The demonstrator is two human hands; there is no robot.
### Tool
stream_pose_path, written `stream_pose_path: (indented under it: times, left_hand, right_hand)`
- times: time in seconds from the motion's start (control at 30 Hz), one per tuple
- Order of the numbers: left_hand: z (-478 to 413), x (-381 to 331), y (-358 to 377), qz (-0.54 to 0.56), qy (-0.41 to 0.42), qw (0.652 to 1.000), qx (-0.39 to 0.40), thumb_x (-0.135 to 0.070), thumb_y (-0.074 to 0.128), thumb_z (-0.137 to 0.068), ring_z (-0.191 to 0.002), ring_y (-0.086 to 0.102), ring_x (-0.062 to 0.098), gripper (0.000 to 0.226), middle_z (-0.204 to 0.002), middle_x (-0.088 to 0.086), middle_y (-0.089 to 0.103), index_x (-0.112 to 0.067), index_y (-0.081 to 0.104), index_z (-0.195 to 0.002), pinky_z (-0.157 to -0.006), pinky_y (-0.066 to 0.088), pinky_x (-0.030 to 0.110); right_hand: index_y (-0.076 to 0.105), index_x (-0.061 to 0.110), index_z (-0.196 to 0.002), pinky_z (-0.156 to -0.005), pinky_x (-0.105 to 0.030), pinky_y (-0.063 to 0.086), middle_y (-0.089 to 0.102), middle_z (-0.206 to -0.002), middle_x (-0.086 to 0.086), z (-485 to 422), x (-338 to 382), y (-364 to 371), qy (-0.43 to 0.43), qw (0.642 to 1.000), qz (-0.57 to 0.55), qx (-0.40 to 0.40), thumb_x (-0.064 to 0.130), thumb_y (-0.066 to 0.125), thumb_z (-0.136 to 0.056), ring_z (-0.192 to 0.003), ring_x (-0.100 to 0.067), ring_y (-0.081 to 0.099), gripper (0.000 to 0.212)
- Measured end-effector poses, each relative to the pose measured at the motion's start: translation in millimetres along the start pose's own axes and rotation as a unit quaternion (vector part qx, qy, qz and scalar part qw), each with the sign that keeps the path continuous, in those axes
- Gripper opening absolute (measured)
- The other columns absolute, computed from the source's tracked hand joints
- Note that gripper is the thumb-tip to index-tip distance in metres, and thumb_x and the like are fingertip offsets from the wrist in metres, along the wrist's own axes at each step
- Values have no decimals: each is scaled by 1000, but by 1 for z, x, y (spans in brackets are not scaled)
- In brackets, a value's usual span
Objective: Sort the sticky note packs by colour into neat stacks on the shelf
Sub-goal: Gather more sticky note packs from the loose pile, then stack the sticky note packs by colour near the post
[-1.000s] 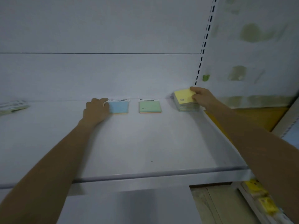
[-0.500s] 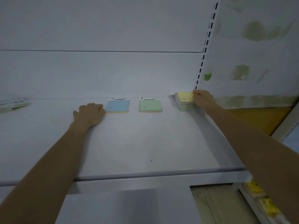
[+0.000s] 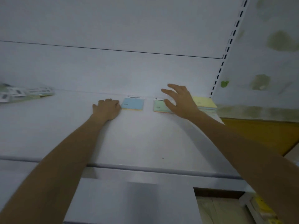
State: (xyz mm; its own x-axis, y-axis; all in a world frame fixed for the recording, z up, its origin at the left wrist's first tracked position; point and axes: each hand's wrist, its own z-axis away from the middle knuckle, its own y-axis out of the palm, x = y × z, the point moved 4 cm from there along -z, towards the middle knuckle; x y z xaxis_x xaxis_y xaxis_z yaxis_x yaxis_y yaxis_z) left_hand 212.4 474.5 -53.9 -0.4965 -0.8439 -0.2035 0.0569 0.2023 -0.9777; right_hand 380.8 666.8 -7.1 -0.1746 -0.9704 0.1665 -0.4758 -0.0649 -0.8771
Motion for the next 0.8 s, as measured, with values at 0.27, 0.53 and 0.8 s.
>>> stream_pose_path:
  times: [0.27, 0.53, 0.8]
  left_hand:
    - [1, 38, -24, 10, 79, 997, 21, -44, 27, -97, -139, 30, 27, 47, -151, 4, 34, -28, 33, -141, -112, 25, 44]
    - [20, 196, -103, 51, 118, 985, -113, -38, 34, -97, -135, 37, 27, 45, -146, 5, 42, -23, 38, -139, -110, 31, 41]
    - [29, 341, -126, 47, 53, 985, -154, -30, 39, -96, -133, 38, 27, 42, -143, 8, 45, -18, 43, -136, -107, 32, 39]
  right_hand:
    - [49, 20, -131, -107, -41, 30, 43, -143, -10, -36, 122, 41, -44, 998, -14, 40, 42, 43, -88, -128, -34, 39, 49]
    - [41, 25, -136, -109, -40, 28, 39, -145, -6, -85, 257, 89, -74, 995, -5, 61, 38, 44, -92, -132, -27, 35, 46]
    - [43, 23, -134, -104, -43, 36, 49, -137, -6, -137, 372, 140, -135, 986, -29, 97, 35, 47, -91, -123, -29, 44, 45]
